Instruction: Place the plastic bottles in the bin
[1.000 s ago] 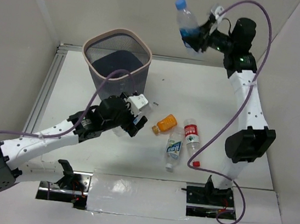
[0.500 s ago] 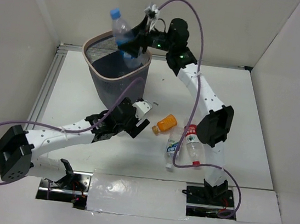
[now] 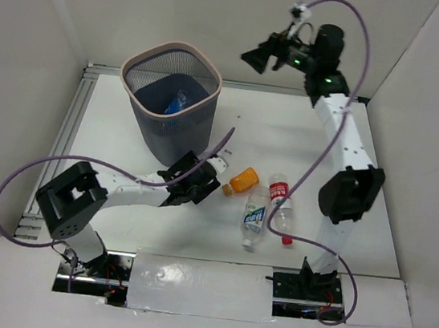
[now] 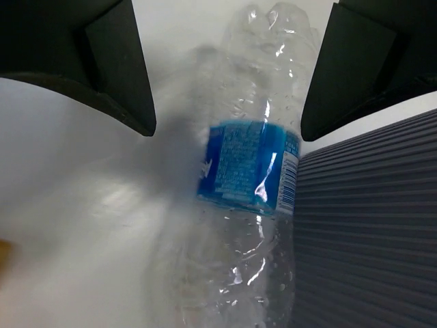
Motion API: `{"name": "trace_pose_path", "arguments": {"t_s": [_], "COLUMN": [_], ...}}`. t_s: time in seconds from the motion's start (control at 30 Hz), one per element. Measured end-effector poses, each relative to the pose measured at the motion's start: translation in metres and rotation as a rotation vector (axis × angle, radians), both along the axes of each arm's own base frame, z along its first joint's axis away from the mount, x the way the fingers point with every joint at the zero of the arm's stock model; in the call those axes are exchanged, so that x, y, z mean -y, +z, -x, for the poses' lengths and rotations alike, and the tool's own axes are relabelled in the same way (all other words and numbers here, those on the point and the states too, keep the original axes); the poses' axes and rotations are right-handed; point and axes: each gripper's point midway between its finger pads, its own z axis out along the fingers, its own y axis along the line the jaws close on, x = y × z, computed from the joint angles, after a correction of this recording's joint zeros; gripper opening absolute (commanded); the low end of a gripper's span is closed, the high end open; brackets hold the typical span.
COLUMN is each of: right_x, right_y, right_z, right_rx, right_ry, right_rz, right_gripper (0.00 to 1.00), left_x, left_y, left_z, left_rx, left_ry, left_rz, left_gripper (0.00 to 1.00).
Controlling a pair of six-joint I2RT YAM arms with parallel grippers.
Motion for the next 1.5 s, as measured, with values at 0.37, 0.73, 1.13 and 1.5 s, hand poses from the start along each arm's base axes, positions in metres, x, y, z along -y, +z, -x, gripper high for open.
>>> {"name": "trace_pose_path", "arguments": {"t_s": [0.37,0.73,1.13,1.5], "right_x": [0.112,0.195,0.185,0.184], "right_y": [-0.085,-0.212,-0.306,-0.328], "right_z": [0.121,0.184,0.226,0.233], "right_rx": [-0.04,-0.271,-0.661,-0.789], "right_ry": [-0.046,-0.093,-0.086,-0.188], "right_rz": [0.281,0.502,0.617,0.694], "right_gripper": [0.51,0.94,0.99,0.99], "left_x": [0.009,0.085,-0.015,-0.101], "left_y": [-0.025,0.167,0.369,0.276], "left_z": [-0.014,0.014,-0.084,-0.159], "left_rx": [0.038,0.206,0.77,0.741], "left_ry": [0.069,-0.118,0.292,0.648], "left_rz": [-0.115,0.329,0.69,0.479], "left_gripper": [0.28,0.23,0.37,0.97]}}
